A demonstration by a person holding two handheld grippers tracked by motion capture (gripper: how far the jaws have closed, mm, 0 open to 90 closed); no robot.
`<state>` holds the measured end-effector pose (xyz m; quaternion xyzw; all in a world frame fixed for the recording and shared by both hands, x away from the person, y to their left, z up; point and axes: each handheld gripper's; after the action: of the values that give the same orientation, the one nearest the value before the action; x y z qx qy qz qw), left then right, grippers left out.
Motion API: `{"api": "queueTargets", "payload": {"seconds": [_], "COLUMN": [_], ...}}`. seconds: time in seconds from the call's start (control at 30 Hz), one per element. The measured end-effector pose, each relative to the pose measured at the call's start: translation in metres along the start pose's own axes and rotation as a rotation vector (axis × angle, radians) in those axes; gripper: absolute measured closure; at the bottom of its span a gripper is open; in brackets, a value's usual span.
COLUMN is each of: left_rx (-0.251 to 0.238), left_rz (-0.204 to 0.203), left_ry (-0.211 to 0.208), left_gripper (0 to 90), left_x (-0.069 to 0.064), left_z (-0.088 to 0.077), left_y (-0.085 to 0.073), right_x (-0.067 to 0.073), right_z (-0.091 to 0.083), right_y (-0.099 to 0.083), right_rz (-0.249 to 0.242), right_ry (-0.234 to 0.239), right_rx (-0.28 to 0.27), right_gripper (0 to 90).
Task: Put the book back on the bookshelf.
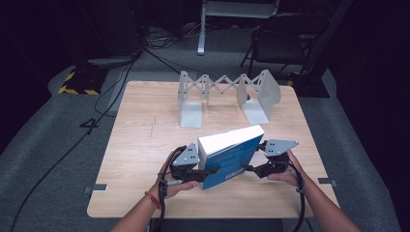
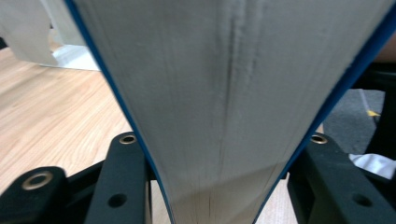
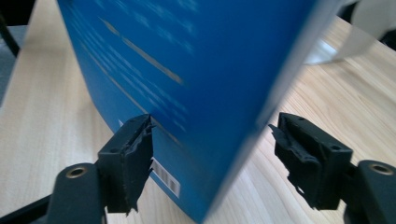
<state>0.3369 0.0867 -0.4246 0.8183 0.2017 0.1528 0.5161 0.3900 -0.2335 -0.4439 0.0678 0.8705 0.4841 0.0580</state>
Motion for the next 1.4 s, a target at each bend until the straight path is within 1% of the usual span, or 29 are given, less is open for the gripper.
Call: {"api": "queueTargets", "payload": {"seconds": [0.03,0.07,0.1,0.17,0.23,0.27,0.3,0.33,0.37,0.4,0.47,0.5,0.53,0.6,0.7,0.73,0.83,0.93,0.97,1.0,1.1,1.17,1.2,1.23,1.3,1.33,1.4], "left_rx": [0.009,0.009,0.022,0.043,0.048,0.059,0.073,0.073,0.09,0.09,0.114,0.117,0.114,0.115,0.116,0.117,0.113,0.102,0.096,0.095,0.096,0.097,0.1,0.1,0.102,0.101,0.096], "left_rz": [0.008,0.008,0.016,0.043,0.048,0.062,0.057,0.057,0.061,0.061,0.082,0.084,0.076,0.073,0.078,0.085,0.083,0.078,0.077,0.076,0.087,0.11,0.116,0.127,0.125,0.123,0.113], "left_ry": [0.009,0.009,0.024,0.047,0.055,0.067,0.077,0.077,0.082,0.082,0.097,0.094,0.095,0.099,0.1,0.102,0.097,0.091,0.09,0.089,0.111,0.135,0.145,0.153,0.169,0.172,0.177], "left_gripper": [51.8,49.4,47.9,46.0,42.9,42.9,39.6,38.5,37.9,36.9,35.5,35.3,35.2,34.1,33.2,33.1,32.1,30.7,30.8,30.8,30.3,30.8,30.9,31.4,32.5,32.8,33.7], "left_x": [0.0,0.0,0.0,-0.003,-0.004,-0.005,-0.005,-0.005,-0.004,-0.004,-0.004,-0.004,-0.003,-0.002,-0.001,0.0,0.001,0.002,0.002,0.002,0.001,-0.001,-0.002,-0.003,-0.002,-0.001,0.0], "left_z": [0.0,0.0,-0.001,-0.002,-0.002,-0.002,-0.001,-0.001,0.0,0.0,0.001,0.001,0.0,-0.001,-0.003,-0.004,-0.007,-0.008,-0.008,-0.009,-0.008,-0.006,-0.006,-0.005,-0.004,-0.004,-0.003], "left_y": [-0.001,-0.001,-0.003,-0.009,-0.01,-0.012,-0.016,-0.016,-0.019,-0.019,-0.022,-0.023,-0.024,-0.024,-0.025,-0.025,-0.026,-0.029,-0.03,-0.03,-0.028,-0.026,-0.025,-0.024,-0.023,-0.023,-0.024], "right_x": [0.0,0.001,0.002,0.002,0.002,0.002,0.001,0.001,0.001,0.001,0.002,0.002,0.003,0.006,0.013,0.015,0.022,0.025,0.026,0.026,0.027,0.027,0.027,0.028,0.03,0.032,0.035], "right_z": [0.001,0.002,0.004,0.005,0.005,0.004,0.003,0.003,0.002,0.002,0.001,-0.001,-0.002,-0.005,-0.011,-0.013,-0.02,-0.024,-0.025,-0.026,-0.027,-0.028,-0.028,-0.028,-0.028,-0.029,-0.031], "right_y": [0.001,0.002,0.004,0.004,0.004,0.004,0.003,0.003,0.003,0.003,0.003,0.003,0.002,0.002,0.002,0.003,0.009,0.019,0.022,0.025,0.034,0.041,0.042,0.043,0.044,0.044,0.045], "right_rz": [-0.004,-0.011,-0.008,-0.007,-0.007,-0.003,-0.001,-0.001,-0.002,-0.002,-0.003,0.002,0.001,0.0,-0.019,-0.028,-0.041,-0.047,-0.042,-0.049,-0.051,-0.056,-0.065,-0.062,-0.065,-0.07,-0.064], "right_ry": [0.004,0.011,0.007,0.008,0.011,0.014,0.026,0.026,0.026,0.026,0.028,0.033,0.038,0.048,0.058,0.06,0.062,0.058,0.059,0.057,0.061,0.072,0.077,0.084,0.101,0.101,0.1], "right_rx": [-0.005,-0.008,-0.006,-0.005,-0.005,-0.008,-0.013,-0.013,-0.013,-0.013,-0.011,-0.009,-0.01,-0.01,-0.002,0.0,-0.04,-0.075,-0.079,-0.084,-0.104,-0.097,-0.098,-0.103,-0.115,-0.116,-0.112], "right_gripper": [30.5,30.2,29.6,29.4,30.0,30.6,31.8,31.8,32.5,32.5,34.0,35.2,36.6,39.1,43.5,44.3,44.9,44.0,43.4,43.1,42.2,44.7,46.4,48.1,51.9,54.2,57.1]}}
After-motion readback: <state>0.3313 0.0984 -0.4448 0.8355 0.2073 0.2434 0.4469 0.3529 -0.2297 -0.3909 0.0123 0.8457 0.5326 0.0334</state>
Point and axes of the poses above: each handheld gripper's, and its own axes: z roughly forward along the jaws, y roughly out of its top, x roughly to its left, and after that the axes turned 8 degrees about y, right-handed
